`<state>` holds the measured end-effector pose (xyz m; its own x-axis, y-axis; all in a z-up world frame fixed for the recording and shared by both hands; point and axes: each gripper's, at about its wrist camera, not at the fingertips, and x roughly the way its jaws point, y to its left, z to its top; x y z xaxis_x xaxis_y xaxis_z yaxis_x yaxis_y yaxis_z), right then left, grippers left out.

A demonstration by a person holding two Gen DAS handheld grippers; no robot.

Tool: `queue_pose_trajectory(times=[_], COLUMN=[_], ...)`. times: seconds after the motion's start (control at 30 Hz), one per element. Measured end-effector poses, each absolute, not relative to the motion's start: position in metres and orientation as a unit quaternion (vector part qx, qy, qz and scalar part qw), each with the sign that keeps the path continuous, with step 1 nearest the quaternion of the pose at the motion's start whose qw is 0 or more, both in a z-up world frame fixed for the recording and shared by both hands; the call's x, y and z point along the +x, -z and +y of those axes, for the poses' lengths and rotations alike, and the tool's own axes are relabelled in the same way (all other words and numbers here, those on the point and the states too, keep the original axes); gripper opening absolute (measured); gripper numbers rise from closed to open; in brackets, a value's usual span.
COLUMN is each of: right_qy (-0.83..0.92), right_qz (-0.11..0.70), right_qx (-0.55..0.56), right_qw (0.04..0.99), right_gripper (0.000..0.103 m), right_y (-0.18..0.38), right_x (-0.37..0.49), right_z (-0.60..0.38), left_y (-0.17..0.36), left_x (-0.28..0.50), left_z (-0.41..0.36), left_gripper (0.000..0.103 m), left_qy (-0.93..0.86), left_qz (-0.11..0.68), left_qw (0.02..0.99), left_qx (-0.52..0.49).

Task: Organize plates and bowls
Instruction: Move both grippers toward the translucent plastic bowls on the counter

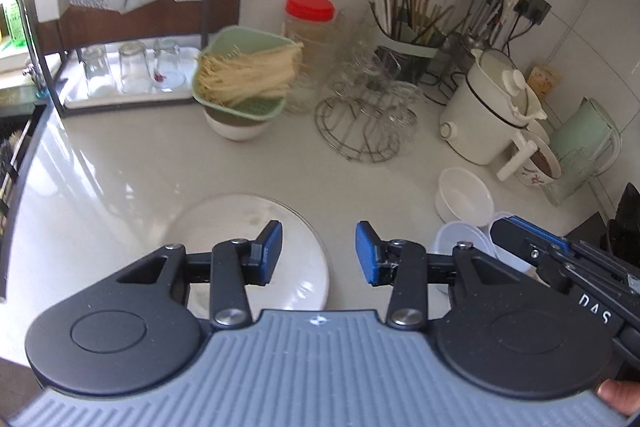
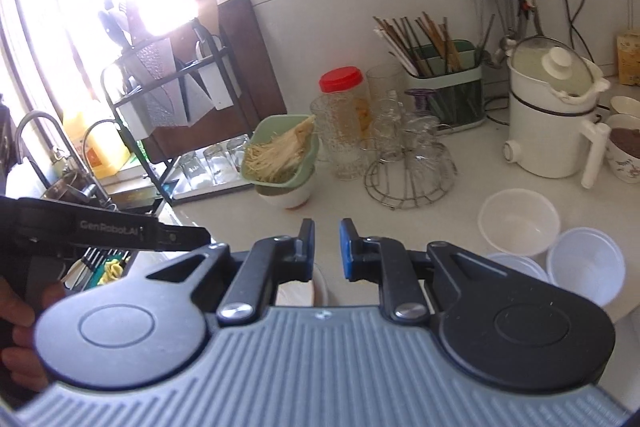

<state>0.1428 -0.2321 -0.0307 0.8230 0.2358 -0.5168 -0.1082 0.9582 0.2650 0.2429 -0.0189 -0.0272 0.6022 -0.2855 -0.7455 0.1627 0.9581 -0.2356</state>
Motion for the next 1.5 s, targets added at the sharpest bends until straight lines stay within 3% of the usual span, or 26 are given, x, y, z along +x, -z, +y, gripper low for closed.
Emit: queue_pose_trajectory(times=[0.83,1.1,1.13,1.17,1.23,1.5], right_qy=[-0.017,0.006,0.009,0.013,0.023,0.045], right_qz=[0.309,0.313,0.313,0.312,0.310,0.309], right_qx=[0.123,0.123,0.123,0.124,0.131,0.161], right_qw=[0.943,0.942,0.942,0.942,0.941,0.936], right_gripper=[0.018,0.019,0.024,0.040,0.061,0.060], right_y=[0.073,0.079,0.080,0.080,0.082,0.095], right_x=[0.067,0.057,0.057,0.057,0.056,0.055], right_z=[-0.309,-0.321,-0.323,-0.325,-0.329,-0.342], left_y=[0.060,0.072,0.074,0.075,0.078,0.088], left_x=[0.191,0.189,0.190,0.192,0.196,0.215], left_z=[-0.110,-0.132,-0.134,-0.134,-0.134,-0.138], left_gripper=[0.053,0.061,0.061,0.061,0.061,0.061], left_qy=[0.157,0.178,0.176,0.169,0.168,0.170], left_qz=[0.453,0.460,0.458,0.458,0.459,0.462], left_qw=[0.877,0.870,0.871,0.872,0.872,0.870], left_qx=[-0.035,-0.006,0.000,0.001,-0.007,-0.009])
